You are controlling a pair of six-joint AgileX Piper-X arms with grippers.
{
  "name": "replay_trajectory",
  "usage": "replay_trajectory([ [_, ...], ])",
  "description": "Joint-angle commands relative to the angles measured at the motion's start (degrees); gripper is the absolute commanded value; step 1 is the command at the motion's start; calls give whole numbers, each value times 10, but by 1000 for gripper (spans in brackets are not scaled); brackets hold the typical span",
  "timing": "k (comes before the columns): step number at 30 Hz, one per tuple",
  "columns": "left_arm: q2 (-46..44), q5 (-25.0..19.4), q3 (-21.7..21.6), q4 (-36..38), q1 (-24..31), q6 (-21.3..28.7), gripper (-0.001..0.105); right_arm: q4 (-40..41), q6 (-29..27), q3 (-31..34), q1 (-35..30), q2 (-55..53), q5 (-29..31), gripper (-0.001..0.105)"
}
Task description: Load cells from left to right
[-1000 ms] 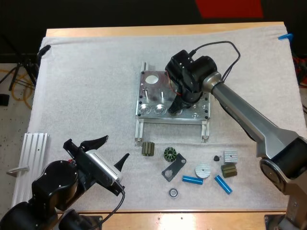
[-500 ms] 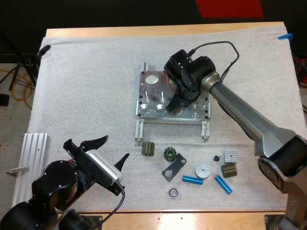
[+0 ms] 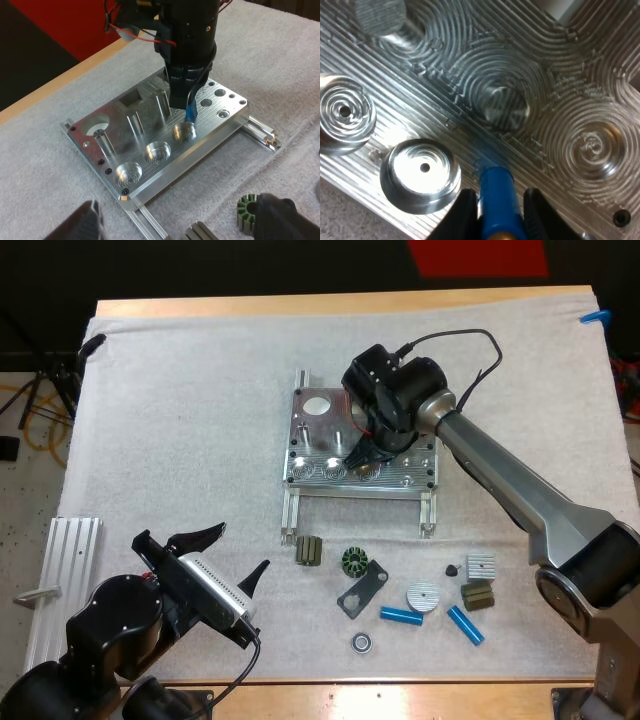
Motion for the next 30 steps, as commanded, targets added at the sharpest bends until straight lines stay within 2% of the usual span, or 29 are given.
replay_trajectory([
  [1,-2,-8,-3,-10,1,-9,61,21,12,6,-4,18,12,0],
  [8,-2,-8,-3,-10,1,-9,61,21,15,6,-7,26,4,1],
  [10,-2,-8,-3,-10,1,-9,61,18,15,6,-7,26,4,15],
  [11,-2,-8,-3,-10,1,-9,61,17,15,6,-7,26,4,18],
  [13,-2,-8,-3,-10,1,-9,61,13,15,6,-7,26,4,40],
  [16,-2,-8,-3,-10,1,-9,61,13,13,5,-7,26,5,59],
  [22,-2,-8,-3,-10,1,-9,61,6,13,-2,-7,7,4,60],
  [30,-2,-8,-3,-10,1,-9,61,-5,11,-2,-7,-79,4,60],
])
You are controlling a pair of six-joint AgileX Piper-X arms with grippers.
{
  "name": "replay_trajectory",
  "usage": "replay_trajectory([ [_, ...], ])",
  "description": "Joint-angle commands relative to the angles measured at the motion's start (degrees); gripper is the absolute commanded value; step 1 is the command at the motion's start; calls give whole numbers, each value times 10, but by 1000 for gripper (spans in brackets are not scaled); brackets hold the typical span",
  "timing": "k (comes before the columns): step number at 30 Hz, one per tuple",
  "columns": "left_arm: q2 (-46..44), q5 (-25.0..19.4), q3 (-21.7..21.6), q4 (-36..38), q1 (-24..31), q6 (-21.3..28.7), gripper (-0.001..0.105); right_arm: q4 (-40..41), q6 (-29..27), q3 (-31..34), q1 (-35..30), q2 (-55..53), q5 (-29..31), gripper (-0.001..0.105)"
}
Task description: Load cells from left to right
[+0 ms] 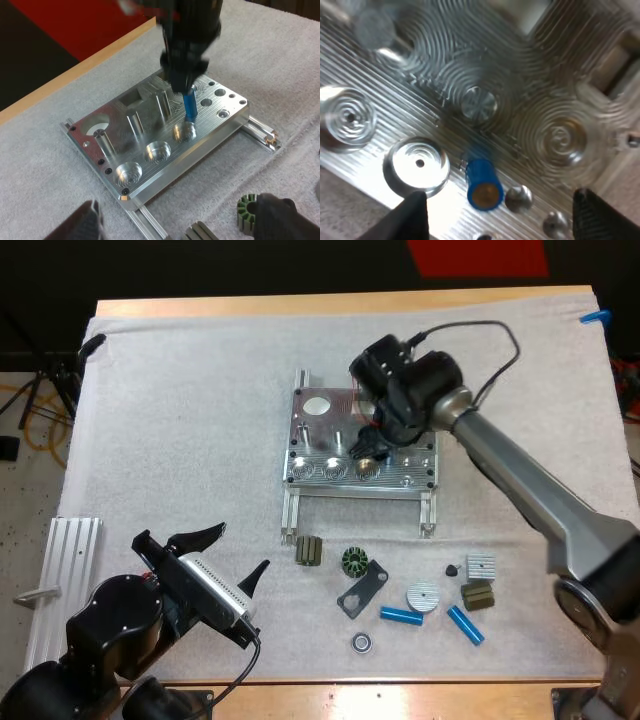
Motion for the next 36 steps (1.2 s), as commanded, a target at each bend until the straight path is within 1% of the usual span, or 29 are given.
replay_trajectory([
  [1,-2,-8,-3,-10,1,-9,61,0,-1,-5,-4,-30,3,60],
  [4,-2,-8,-3,-13,1,-5,61,1,-1,-5,-4,-73,1,60],
  [5,-2,-2,-3,-17,1,5,61,4,-1,-5,-4,-92,-4,60],
  [7,-1,15,-3,-24,1,24,61,12,1,-5,-4,-119,-18,60],
  [9,5,47,-3,-32,1,49,61,27,3,0,-4,-156,-46,60],
  [10,6,54,-3,-33,1,56,61,29,3,3,-4,-168,-54,60],
  [12,17,98,-3,-39,1,64,61,30,3,40,-4,-220,-75,60],
  [13,21,108,-3,-41,1,63,61,30,3,52,-4,-235,-72,60],
  [14,28,123,-3,-46,1,63,61,30,4,78,-4,-265,-72,60],
  [17,50,143,-3,-67,1,67,61,30,16,141,-4,-334,-72,60],
  [19,75,169,-3,-84,1,86,61,30,20,192,-4,-402,-72,60],
  [20,80,173,-3,-85,1,87,61,31,20,199,-4,-419,-72,60],
  [23,117,216,-3,-96,1,87,61,41,21,251,-4,-502,-75,60],
  [24,131,238,-3,-100,1,87,61,55,21,264,-4,-529,-75,60],
  [25,148,270,-3,-105,1,87,61,75,21,279,-4,-559,-75,60],
  [27,184,309,-3,-116,-1,98,61,111,28,303,-4,-608,-78,60],
  [29,207,315,-3,-124,0,114,61,134,28,321,-4,-639,-100,60],
  [31,241,315,-3,-133,0,143,61,152,28,341,-4,-686,-158,60],
  [33,263,323,-3,-134,-4,163,61,158,24,352,-4,-718,-193,60],
  [36,296,325,-3,-131,-27,187,61,160,0,368,-4,-764,-219,60],
])
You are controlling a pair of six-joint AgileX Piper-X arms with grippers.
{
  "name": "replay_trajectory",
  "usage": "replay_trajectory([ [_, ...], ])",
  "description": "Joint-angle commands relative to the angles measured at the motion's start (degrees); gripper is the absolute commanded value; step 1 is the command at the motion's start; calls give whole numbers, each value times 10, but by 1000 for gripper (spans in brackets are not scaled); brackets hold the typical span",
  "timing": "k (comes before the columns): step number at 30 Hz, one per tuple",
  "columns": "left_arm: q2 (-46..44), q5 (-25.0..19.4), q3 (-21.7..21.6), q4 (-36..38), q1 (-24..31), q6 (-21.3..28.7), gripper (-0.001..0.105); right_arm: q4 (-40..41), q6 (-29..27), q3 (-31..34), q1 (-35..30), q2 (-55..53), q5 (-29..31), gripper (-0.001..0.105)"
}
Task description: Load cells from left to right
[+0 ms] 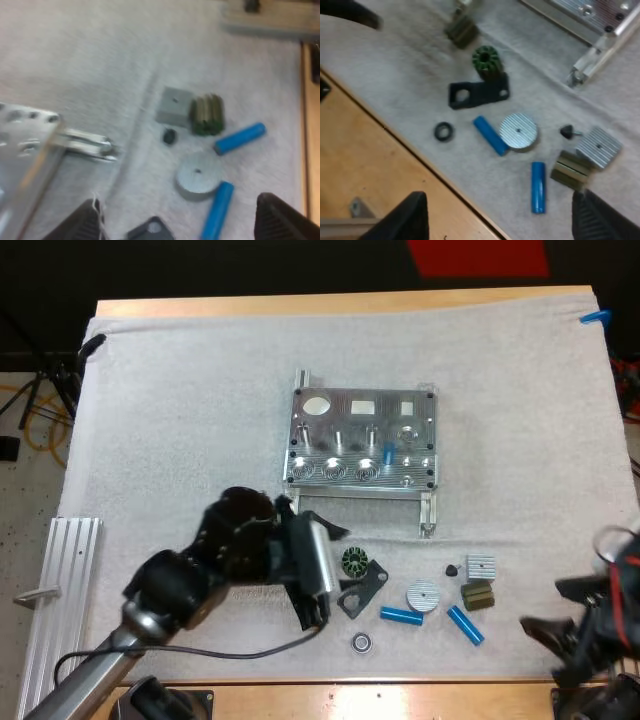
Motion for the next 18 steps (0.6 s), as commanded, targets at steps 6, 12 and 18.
replay_trajectory([
  [6,72,-25,-3,-2,-92,39,61,7,-83,19,-4,-67,-26,60],
  [12,166,-102,-3,-16,-168,65,61,7,-119,19,-4,-72,-26,60],
  [18,269,-135,-16,-22,-202,58,53,7,-118,19,-4,-72,-23,60],
])
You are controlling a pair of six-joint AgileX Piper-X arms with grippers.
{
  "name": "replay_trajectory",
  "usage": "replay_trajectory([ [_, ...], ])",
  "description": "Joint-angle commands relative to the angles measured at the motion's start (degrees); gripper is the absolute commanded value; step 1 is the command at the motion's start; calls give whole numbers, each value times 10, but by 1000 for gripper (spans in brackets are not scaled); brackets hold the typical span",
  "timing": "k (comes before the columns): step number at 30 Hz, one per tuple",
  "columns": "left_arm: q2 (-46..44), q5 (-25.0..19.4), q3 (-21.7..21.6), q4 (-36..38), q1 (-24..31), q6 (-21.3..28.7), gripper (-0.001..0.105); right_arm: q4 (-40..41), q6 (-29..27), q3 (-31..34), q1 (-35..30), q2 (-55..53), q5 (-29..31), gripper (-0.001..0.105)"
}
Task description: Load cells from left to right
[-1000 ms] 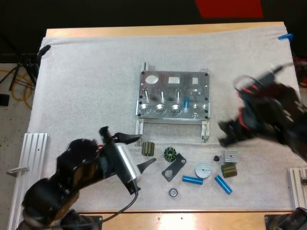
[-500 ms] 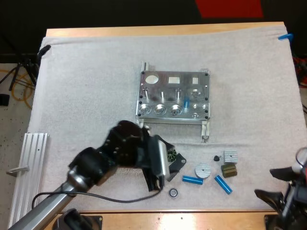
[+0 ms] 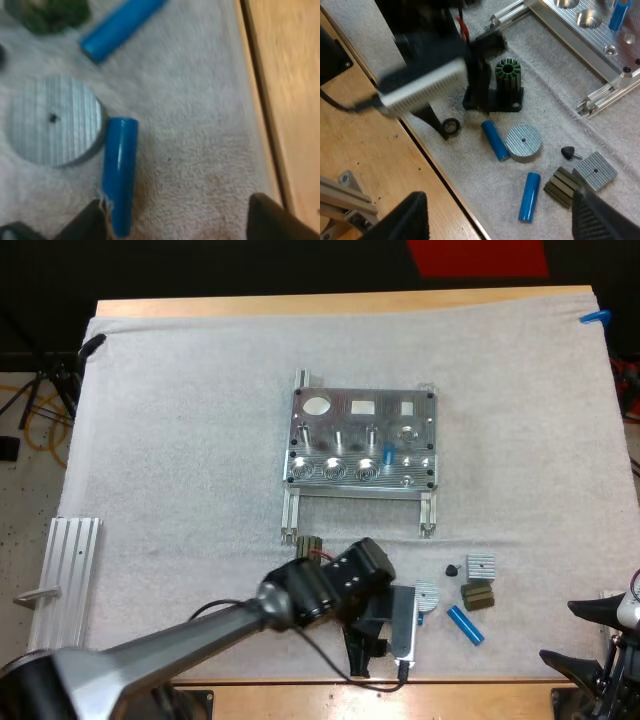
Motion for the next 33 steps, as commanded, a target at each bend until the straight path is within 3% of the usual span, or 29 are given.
replay_trajectory([
  [1,19,-15,-15,-2,-2,-6,50,1,-8,0,-4,-2,-3,60],
  [4,59,-46,-35,0,0,-7,44,1,-8,0,-4,-2,-3,60],
  [10,121,-54,-64,3,-4,-6,44,1,-8,0,-4,-2,-3,60],
  [14,142,-106,-65,3,-4,-6,44,1,-8,0,-4,-2,-3,60],
  [20,161,-111,-65,21,-4,-6,43,1,-4,0,-4,-2,-3,60],
  [23,160,-111,-68,21,-4,-6,23,1,16,0,-4,-2,-3,60],
  [25,160,-111,-76,31,-4,-6,0,1,23,0,-4,-2,-3,60],
  [33,82,-111,-109,83,-4,5,0,-41,41,0,-4,-2,-3,60],
])
